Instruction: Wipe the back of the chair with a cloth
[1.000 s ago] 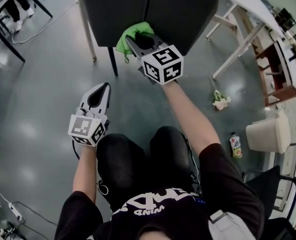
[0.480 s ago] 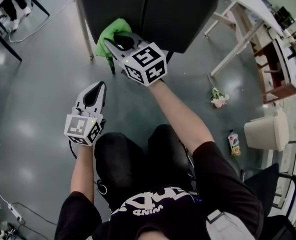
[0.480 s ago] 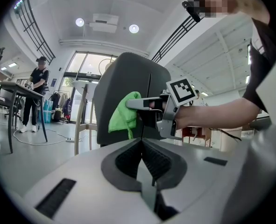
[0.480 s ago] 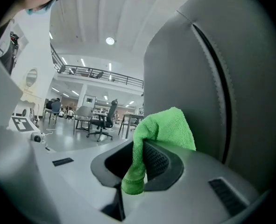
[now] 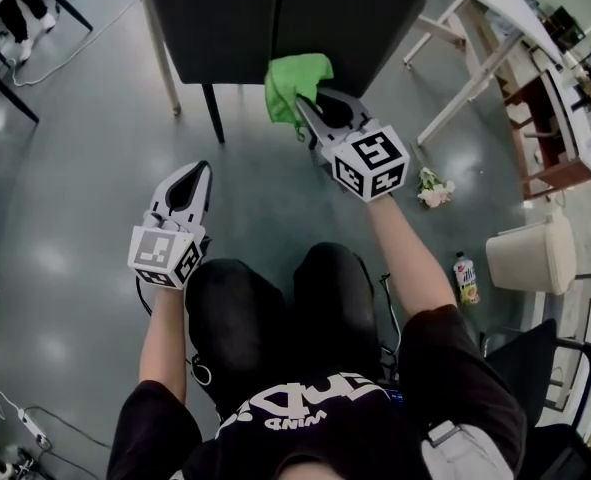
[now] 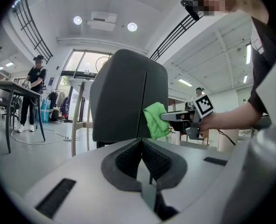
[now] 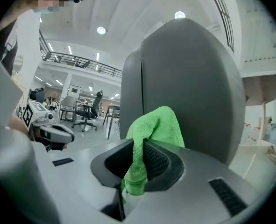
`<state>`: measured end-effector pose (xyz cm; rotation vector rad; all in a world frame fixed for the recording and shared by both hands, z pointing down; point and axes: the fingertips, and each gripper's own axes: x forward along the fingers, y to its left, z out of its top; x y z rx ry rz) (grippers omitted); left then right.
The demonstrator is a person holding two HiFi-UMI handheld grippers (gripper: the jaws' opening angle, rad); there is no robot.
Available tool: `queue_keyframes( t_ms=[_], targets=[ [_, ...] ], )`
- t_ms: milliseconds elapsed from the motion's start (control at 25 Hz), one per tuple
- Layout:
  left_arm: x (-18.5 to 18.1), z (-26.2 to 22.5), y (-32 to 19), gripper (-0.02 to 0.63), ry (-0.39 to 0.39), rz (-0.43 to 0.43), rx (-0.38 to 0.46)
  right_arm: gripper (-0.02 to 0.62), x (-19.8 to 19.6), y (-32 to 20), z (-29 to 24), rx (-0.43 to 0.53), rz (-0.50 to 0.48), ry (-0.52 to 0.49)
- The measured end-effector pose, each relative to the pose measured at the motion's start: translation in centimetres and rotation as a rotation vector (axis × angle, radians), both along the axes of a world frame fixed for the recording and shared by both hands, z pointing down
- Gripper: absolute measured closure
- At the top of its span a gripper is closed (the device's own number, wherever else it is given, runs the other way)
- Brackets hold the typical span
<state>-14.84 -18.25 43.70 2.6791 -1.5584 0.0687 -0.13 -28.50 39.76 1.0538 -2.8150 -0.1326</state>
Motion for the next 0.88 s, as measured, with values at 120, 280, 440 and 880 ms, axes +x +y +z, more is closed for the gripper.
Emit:
queue_keyframes(
  t_ms=[120, 280, 440, 880],
  targets=[
    [0.3, 0.0, 0.0, 0.606, -0.002, 0.003, 0.002, 0.546, 4.4, 0.5, 0.7, -0.008, 0.068, 0.005],
    [0.1, 0.1, 0.3, 0.606, -0.007, -0.001, 0.002, 0.546, 10.1, 0.7, 1.4, -0.023, 0.181, -0.006],
    [0.3, 0.1, 0.5, 0.606, -0.015, 0.0, 0.0, 0.546, 14.4, 0.1, 3.2, -0.055, 0.271, 0.013],
    [-0.3, 0.4, 0.7, 0.606, -0.017, -0.012, -0.006, 0.546, 12.6, -3.1, 5.4, -0.093, 0.27, 0.024]
  ],
)
